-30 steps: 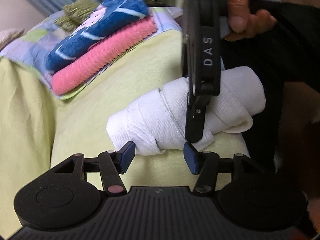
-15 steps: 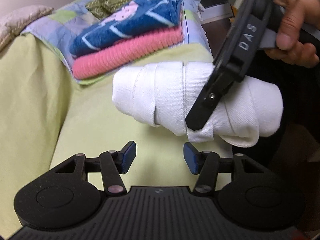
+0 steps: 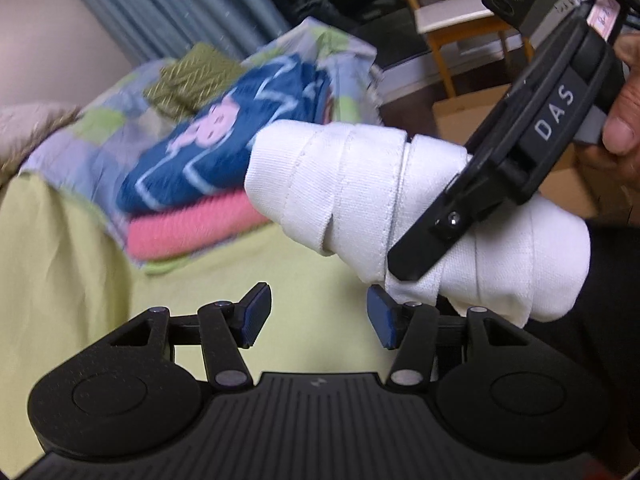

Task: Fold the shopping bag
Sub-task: 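Lift the wrapped white bag bundle off the bedspread with the left gripper, then carry the bundle to the cardboard box and lower it beside the blue clothes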

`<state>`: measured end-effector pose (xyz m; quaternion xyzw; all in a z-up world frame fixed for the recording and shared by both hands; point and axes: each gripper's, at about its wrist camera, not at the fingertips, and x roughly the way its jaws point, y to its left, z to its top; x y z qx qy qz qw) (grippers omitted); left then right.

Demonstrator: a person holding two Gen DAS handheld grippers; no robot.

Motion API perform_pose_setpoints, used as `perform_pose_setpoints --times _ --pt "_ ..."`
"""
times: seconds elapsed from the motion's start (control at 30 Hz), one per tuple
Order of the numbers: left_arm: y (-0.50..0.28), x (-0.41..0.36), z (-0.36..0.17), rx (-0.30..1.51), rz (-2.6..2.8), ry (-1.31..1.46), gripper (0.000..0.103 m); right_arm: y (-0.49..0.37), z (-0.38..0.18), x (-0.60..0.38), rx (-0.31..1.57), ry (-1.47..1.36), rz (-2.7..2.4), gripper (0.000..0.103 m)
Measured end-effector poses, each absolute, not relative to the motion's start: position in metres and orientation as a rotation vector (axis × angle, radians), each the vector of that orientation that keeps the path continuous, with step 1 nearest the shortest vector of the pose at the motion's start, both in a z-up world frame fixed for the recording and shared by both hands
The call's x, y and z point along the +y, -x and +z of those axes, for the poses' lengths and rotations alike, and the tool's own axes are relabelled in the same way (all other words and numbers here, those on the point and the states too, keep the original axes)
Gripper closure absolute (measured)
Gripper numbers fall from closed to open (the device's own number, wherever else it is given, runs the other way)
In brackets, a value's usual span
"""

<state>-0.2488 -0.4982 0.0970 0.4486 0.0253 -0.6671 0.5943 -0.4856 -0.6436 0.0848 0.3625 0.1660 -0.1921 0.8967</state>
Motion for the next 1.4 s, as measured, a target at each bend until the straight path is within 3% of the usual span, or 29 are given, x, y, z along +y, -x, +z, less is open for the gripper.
perform_pose_setpoints --times 0.6,1.03,1.4 --pt "0.334 -0.595 0.081 -0.056 -1.894 -1.016 0.045 0.637 0.063 -0.673 0.224 -0.881 -0.866 0.045" --pt "0.393 -0.66 0.044 0.008 -2.009 -1.071 0.042 0.714 -0.04 -0.678 0.211 -1.139 -1.21 0.045" --pt "0.437 -0.716 -0.015 0.141 -2.112 -1.048 0.041 0.72 -0.132 -0.693 0.335 -1.326 -1.428 0.045"
